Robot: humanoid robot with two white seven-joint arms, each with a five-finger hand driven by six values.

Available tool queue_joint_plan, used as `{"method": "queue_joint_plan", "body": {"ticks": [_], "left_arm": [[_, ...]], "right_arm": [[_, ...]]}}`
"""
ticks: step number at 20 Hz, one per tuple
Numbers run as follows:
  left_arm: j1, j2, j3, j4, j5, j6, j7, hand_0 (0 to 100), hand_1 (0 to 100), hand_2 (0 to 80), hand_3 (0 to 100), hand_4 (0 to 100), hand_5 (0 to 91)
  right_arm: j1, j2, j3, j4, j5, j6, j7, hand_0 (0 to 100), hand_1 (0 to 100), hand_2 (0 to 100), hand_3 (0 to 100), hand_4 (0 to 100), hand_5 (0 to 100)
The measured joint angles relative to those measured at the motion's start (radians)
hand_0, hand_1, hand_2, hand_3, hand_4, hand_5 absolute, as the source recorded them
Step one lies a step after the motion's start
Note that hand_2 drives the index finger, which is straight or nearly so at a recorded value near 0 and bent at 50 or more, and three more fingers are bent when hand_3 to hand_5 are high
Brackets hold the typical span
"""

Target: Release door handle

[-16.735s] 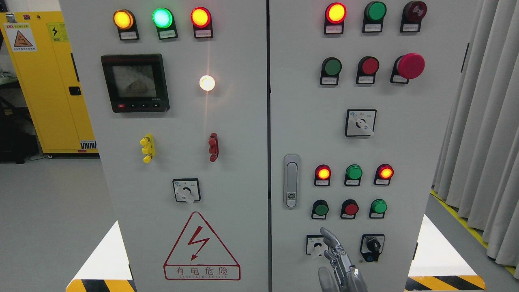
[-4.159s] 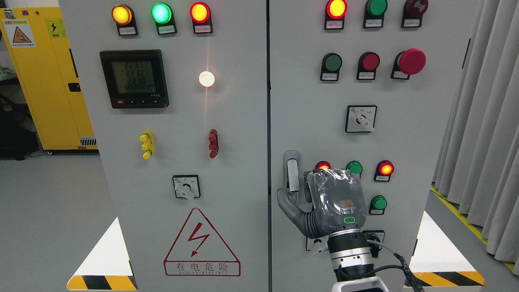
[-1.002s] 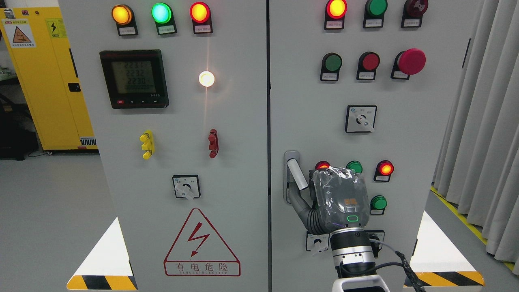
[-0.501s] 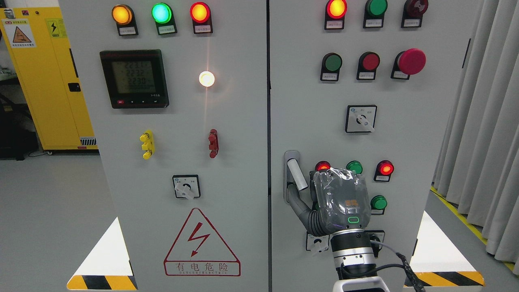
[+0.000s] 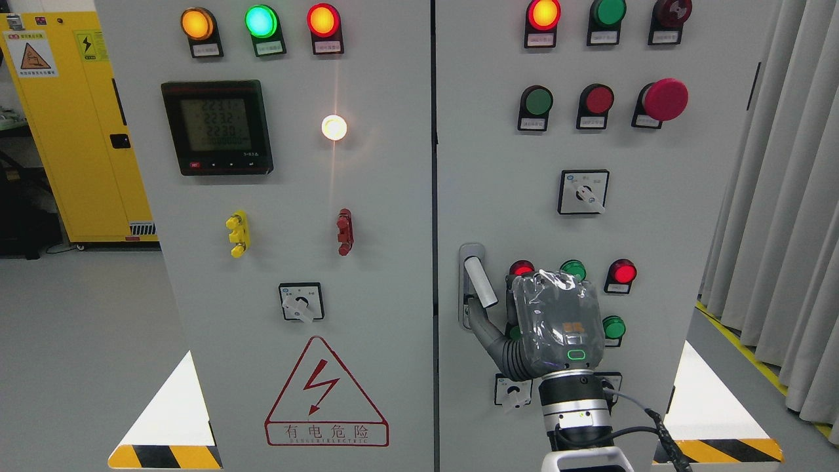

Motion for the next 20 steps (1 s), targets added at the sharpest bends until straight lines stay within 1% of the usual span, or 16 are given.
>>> {"method": "queue_joint_plan", "body": {"ticks": [13,20], "left_arm": [[0.000,0.000,0.000,0.000,0.000,0.000,0.000,12,56,0.0,0,0,0.0],[0.000,0.000,0.000,0.000,0.000,0.000,0.000,12,56,0.0,0,0,0.0]], "right_arm": [[0.000,-0.001,-0.008,-0.004,-0.001,0.002,-0.001,39,39,91,100,100,100],[0.000,-0.001,-0.009,-0.007,-0.001,0.002,-0.001,48,40,91,100,100,100]]}}
